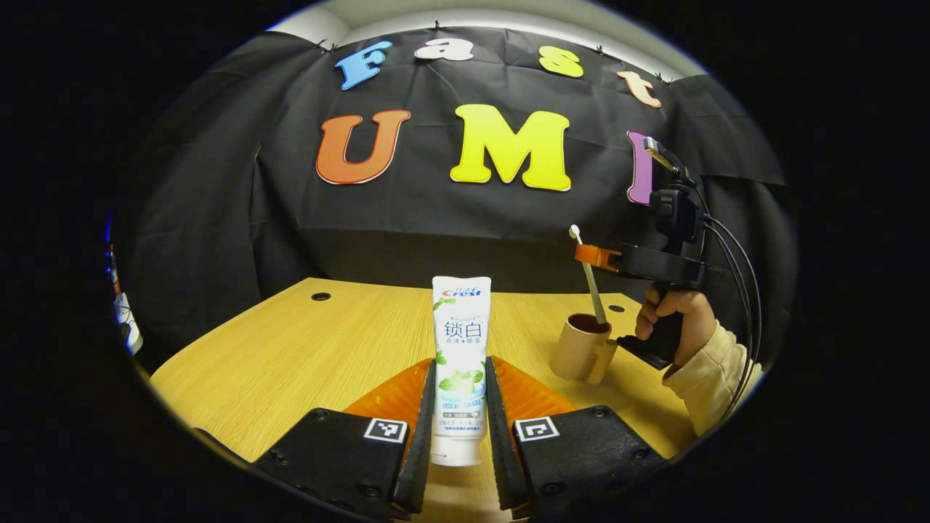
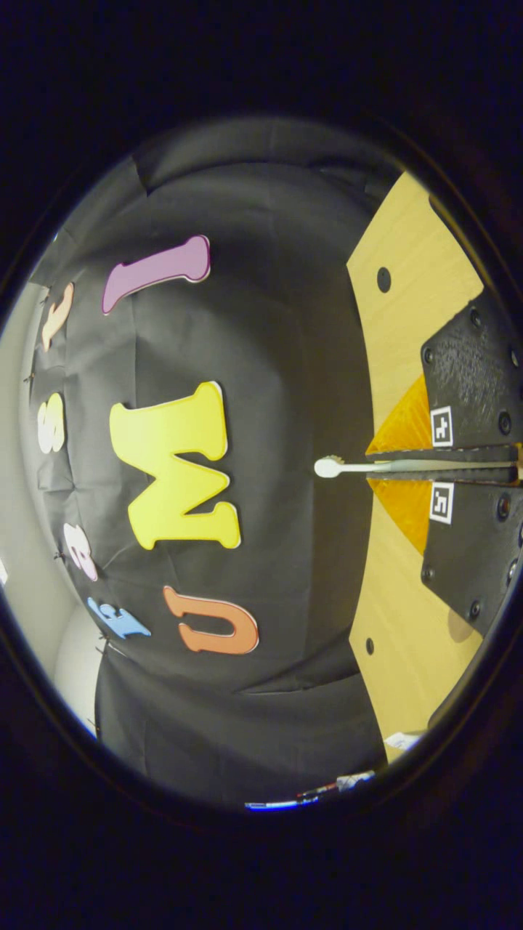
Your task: Put the toothbrush and toothpaste on the desktop into the cup, then pick up the cup and place it on the coaster on the desktop.
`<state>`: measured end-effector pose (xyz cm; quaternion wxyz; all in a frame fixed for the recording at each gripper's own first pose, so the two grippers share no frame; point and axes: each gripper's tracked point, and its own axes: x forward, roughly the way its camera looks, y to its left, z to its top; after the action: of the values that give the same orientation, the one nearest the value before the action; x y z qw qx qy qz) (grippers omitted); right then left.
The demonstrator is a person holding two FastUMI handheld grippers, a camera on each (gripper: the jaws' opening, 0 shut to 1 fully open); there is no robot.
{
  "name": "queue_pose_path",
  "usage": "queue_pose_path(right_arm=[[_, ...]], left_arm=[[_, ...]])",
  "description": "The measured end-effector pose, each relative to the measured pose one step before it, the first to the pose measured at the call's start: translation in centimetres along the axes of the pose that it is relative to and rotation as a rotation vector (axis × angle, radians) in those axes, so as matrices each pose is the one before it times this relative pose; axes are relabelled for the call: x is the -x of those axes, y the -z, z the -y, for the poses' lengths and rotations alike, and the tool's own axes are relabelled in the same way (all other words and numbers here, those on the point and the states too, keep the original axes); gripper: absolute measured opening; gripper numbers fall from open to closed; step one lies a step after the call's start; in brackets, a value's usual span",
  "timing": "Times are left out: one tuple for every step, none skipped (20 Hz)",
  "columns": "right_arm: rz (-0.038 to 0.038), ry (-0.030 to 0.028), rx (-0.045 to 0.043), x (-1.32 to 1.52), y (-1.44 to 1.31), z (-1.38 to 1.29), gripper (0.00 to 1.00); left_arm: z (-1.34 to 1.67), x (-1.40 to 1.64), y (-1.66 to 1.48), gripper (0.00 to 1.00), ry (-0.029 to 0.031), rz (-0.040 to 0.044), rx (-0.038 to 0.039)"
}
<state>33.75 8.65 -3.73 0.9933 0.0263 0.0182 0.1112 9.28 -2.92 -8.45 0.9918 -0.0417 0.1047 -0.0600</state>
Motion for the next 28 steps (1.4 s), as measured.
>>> queue_pose_path(right_arm=[[-0.00566,-0.00147,0.00557,0.249,0.135,0.000,0.03],[-0.00127,-0.00140,-0.00125,0.016,0.113,-0.038,0.03],[-0.00790,0.00122,-0.00464,0.130,0.225,0.035,0.05],[-0.00985,0.00479,0.00234,0.304,0.381,0.194,0.05],[-0.00908,0.00468,-0.00336,0.236,0.410,0.152,0.06],[-0.00870,-0.00965,-0.00899,0.235,0.344,-0.202,0.05],[-0.00634,-0.00568,-0.00993,0.202,0.137,-0.066,0.07],[-0.00049,-0.00664,-0.00685,0.597,0.081,-0.001,0.10],[0.00411,-0.00953,-0.00411,0.646,-0.287,-0.183,0.27],[0.00784,0.00152,0.00165,0.455,-0.186,0.153,0.45],[0.00994,0.00278,0.00674,0.690,-0.422,0.188,0.60],[0.01739,0.00685,0.00802,0.851,-0.422,0.251,0.75],[0.01344,0.00746,0.01058,0.589,-0.583,0.276,0.92],[0.01372,0.01660,0.00680,1.011,-0.147,0.617,0.98],[0.01072,0.00787,0.00583,1.028,-0.297,0.364,0.98],[0.01334,0.00861,0.00432,1.139,-0.272,0.516,0.98],[0.01122,0.01549,0.00533,1.104,-0.287,0.750,0.98],[0.00630,0.01159,0.00852,1.289,0.089,0.722,0.98],[0.00247,0.00655,0.01472,1.215,0.205,0.640,0.96],[-0.00226,0.01085,0.02099,1.272,0.522,0.754,0.96],[-0.00593,0.00767,0.02706,1.127,0.678,0.657,0.96],[-0.00489,0.00721,0.02699,1.073,0.687,0.614,0.96],[-0.00262,0.00778,0.02052,1.061,0.634,0.601,0.96],[-0.00476,0.00136,0.01582,0.935,0.694,0.522,0.96],[-0.00526,0.00428,0.00362,0.558,0.499,0.455,0.96],[-0.01005,0.00187,-0.00253,0.833,0.643,0.538,0.98],[-0.00969,-0.00513,-0.01216,0.562,0.520,0.263,0.98],[-0.00887,-0.00652,-0.01733,0.547,0.502,0.314,0.98]], left_arm=[[-0.011,0.043,-0.016,0.40,-0.00142,0.00253,-0.00009],[0.121,0.038,-0.033,0.40,0.00048,0.00082,-0.00172],[0.039,0.092,0.222,0.40,0.00064,-0.00269,-0.00233],[0.020,0.085,0.126,0.40,0.00159,-0.00068,0.00040],[0.027,0.020,-0.054,0.40,0.00133,-0.00139,0.00106],[0.025,0.004,0.053,0.40,-0.00170,-0.00137,0.00336],[0.021,0.053,0.083,0.40,-0.00201,-0.00027,0.00298],[0.008,0.035,-0.046,0.40,-0.00281,0.00098,0.00313],[0.074,-0.037,0.046,0.40,-0.00090,0.00209,0.00331],[0.166,-0.124,-0.082,0.40,0.00206,0.00072,-0.00029],[0.245,-0.121,-0.009,0.40,0.00048,0.00023,0.00030],[0.137,-0.201,-0.025,0.40,-0.00161,0.00053,-0.00118],[0.223,-0.223,-0.072,0.40,-0.00163,0.00466,0.00179],[0.272,-0.181,-0.157,0.40,-0.00477,0.00229,-0.00172],[0.260,-0.238,-0.109,0.40,-0.00377,0.00378,0.00058],[0.429,-0.298,-0.140,0.40,0.00141,0.00836,-0.00079],[0.479,-0.308,-0.312,0.40,0.00142,0.00344,-0.00170],[0.456,-0.398,-0.278,0.40,-0.00046,0.00657,0.00055],[0.534,-0.408,-0.032,0.40,0.00163,0.00363,-0.00520],[0.612,-0.450,-0.333,0.40,-0.00268,0.00472,-0.00740],[0.494,-0.605,-0.461,0.40,-0.00428,0.00866,-0.00170],[0.688,-0.622,-0.419,0.40,0.00140,0.00581,0.00306],[0.947,-0.703,-0.402,0.40,0.00652,0.00674,-0.00003],[0.957,-0.753,-0.469,0.40,0.00789,0.00472,-0.00187],[1.000,-0.702,-0.549,0.40,0.00856,0.00858,-0.00305],[0.993,-0.832,-0.608,0.40,0.00769,0.01266,-0.00121],[0.909,-0.839,-0.719,0.40,0.00672,0.01758,0.00200],[1.066,-0.847,-0.571,0.40,0.01127,0.01375,0.00348]])
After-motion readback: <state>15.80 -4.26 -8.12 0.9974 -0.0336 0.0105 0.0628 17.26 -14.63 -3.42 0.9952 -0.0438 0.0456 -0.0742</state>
